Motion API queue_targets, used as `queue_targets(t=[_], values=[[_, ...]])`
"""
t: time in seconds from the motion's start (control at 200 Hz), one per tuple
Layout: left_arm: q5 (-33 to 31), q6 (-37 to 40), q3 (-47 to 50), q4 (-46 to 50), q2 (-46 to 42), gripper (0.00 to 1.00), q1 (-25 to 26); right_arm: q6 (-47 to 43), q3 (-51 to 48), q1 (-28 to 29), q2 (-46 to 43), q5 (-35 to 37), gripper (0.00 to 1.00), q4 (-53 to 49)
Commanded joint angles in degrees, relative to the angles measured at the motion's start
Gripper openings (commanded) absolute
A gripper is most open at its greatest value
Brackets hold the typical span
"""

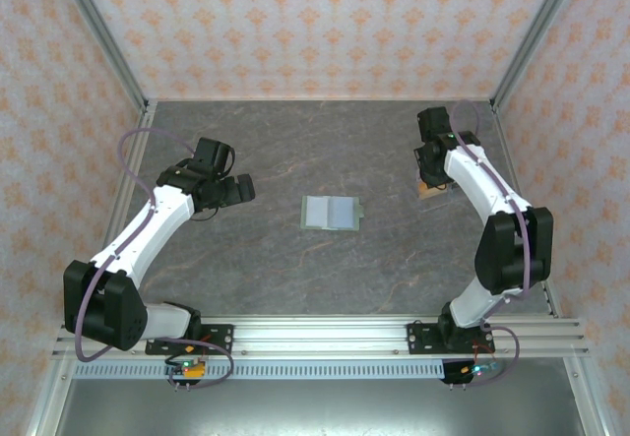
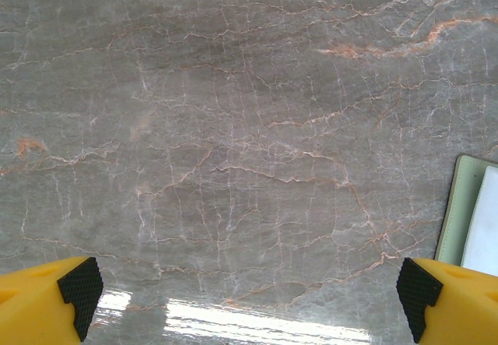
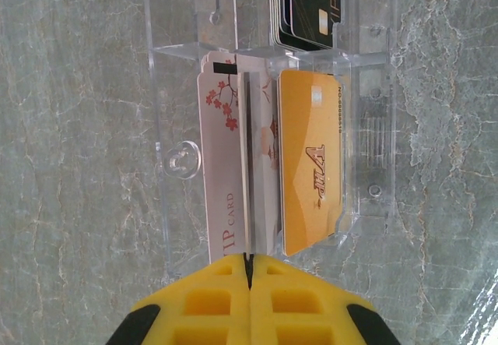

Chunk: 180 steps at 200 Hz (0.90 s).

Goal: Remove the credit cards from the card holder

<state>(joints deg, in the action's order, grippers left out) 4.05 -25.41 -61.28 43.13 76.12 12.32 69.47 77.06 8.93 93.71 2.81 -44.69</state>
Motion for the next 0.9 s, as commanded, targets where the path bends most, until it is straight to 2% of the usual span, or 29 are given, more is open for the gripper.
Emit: queue_targets(t=[0.0, 0.34, 0.505, 0.616, 0.686, 0.896], values=[[-0.36, 0.45, 0.81, 0.9, -0.11, 1.0, -0.45, 1.05, 1.83, -0.41, 1.11, 1.45, 0.0, -1.81], [-0.63, 0.58, 0.81, 0.98, 0.43, 1.0, -0.44, 1.02, 3.16, -0.93, 3.05, 0.81, 0.0, -2.6], [-0.6, 0.63, 0.63, 1.0, 0.7, 1.0, -0.44, 0.99, 3.59, -1.11, 3.75, 0.55, 0.1, -2.3], [-0.56, 0.63, 0.63, 0.99, 0.87, 1.0, -0.45, 0.38, 4.22, -1.18, 4.28, 0.14, 0.12, -1.84], [-0.54, 0.73, 0.63, 1.11, 0.95, 1.0, -0.41, -0.32, 4.86, -1.19, 4.69, -0.13, 0.21, -1.83], [-0.54, 0.75, 0.63, 1.16, 0.93, 1.0, -0.45, -2.32, 5.34, -1.28, 4.61, -0.68, 0.21, -1.29]])
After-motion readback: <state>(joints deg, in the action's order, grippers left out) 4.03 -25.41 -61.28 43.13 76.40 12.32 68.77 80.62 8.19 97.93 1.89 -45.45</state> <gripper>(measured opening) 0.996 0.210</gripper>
